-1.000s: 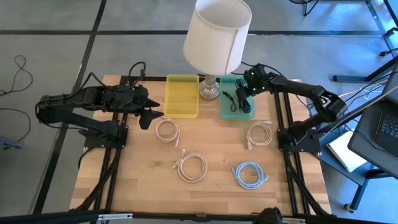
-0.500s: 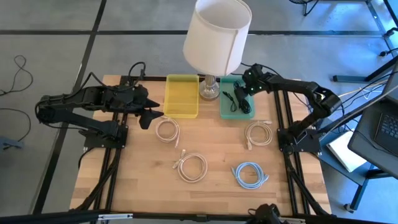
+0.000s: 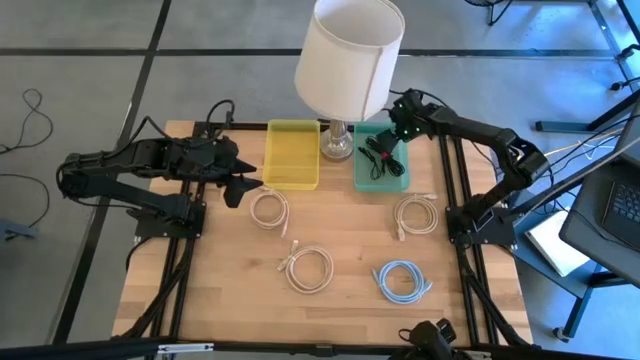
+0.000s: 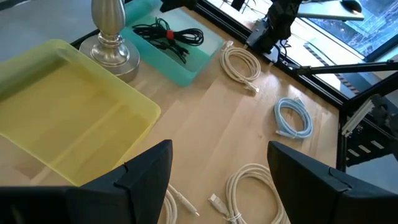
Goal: Pick & Place USB Port
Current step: Put the light brown HDMI cable into the yellow bin
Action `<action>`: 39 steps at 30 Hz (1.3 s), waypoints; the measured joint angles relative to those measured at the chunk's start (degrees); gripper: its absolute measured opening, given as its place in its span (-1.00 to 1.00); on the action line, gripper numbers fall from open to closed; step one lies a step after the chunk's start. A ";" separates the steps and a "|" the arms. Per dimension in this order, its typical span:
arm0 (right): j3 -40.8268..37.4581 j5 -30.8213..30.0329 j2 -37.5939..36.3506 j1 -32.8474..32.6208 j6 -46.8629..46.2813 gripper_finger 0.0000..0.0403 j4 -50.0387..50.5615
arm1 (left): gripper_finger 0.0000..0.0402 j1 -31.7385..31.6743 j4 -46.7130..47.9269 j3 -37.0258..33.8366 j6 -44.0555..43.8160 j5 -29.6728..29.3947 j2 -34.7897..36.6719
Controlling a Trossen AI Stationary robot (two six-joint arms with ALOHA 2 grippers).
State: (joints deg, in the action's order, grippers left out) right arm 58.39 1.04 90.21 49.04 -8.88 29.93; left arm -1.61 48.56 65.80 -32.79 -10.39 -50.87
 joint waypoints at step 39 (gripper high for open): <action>-9.72 20.69 -72.90 -23.90 -45.64 -0.20 39.03 | 0.28 0.00 4.48 -0.02 0.36 1.07 0.02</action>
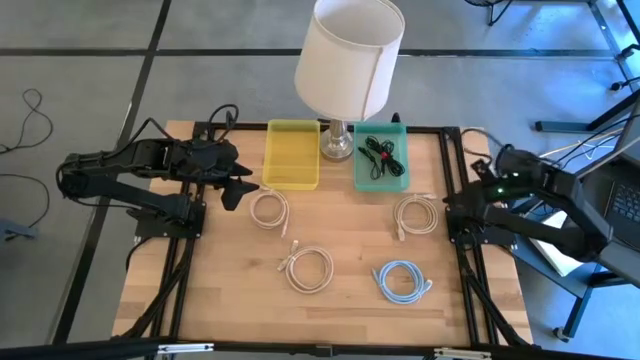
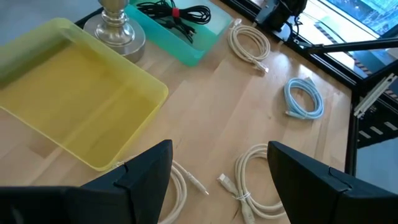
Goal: Pick & Place USB Port
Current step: Put the light brown HDMI cable into the yellow bin
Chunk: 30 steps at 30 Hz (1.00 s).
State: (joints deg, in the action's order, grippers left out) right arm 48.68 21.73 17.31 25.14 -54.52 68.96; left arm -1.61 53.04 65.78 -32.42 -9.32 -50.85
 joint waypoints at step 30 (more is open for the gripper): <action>-16.61 -1.79 27.26 -26.83 29.06 -0.30 -17.78 | 0.28 -0.01 1.48 0.00 2.02 -8.29 -0.02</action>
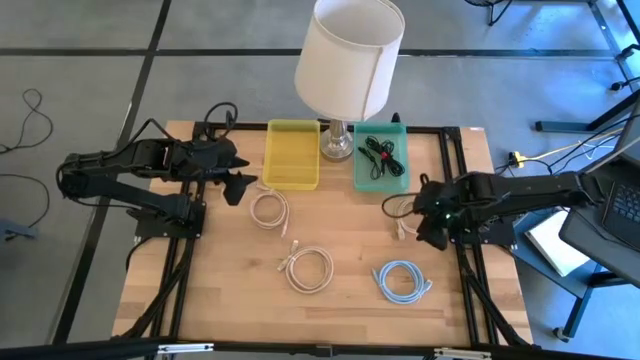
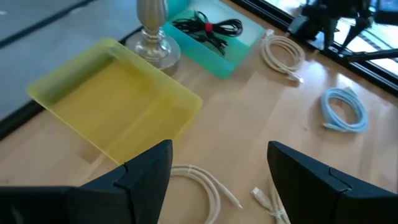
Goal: Pick & Place USB Port
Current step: Put the light brown HDMI cable into the yellow bin
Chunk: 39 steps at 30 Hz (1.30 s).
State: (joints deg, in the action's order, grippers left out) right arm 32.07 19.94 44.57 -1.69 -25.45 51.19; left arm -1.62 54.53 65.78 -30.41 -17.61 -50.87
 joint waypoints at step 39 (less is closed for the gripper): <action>1.47 -18.73 7.30 -1.18 -4.05 -0.37 -18.46 | 0.28 -0.01 -0.27 0.00 14.22 -12.25 -0.02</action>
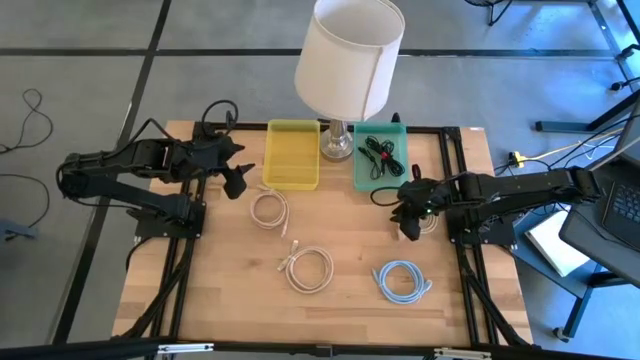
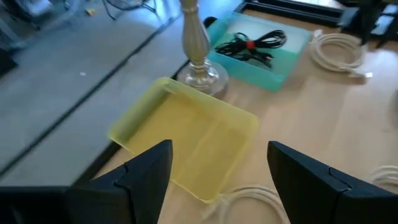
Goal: Pick & Place USB Port
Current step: Put the light brown HDMI cable into the yellow bin
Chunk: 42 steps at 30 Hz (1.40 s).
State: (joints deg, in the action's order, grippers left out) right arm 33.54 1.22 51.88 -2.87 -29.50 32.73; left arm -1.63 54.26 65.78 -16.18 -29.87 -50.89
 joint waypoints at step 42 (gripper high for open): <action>0.68 -1.79 3.61 0.00 -13.19 -0.36 18.41 | 0.28 0.02 -4.80 0.00 1.97 -14.53 0.00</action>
State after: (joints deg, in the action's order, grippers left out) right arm 34.22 -0.58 55.48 -2.87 -42.69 51.13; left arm -1.61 49.46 65.78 -14.22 -44.40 -50.89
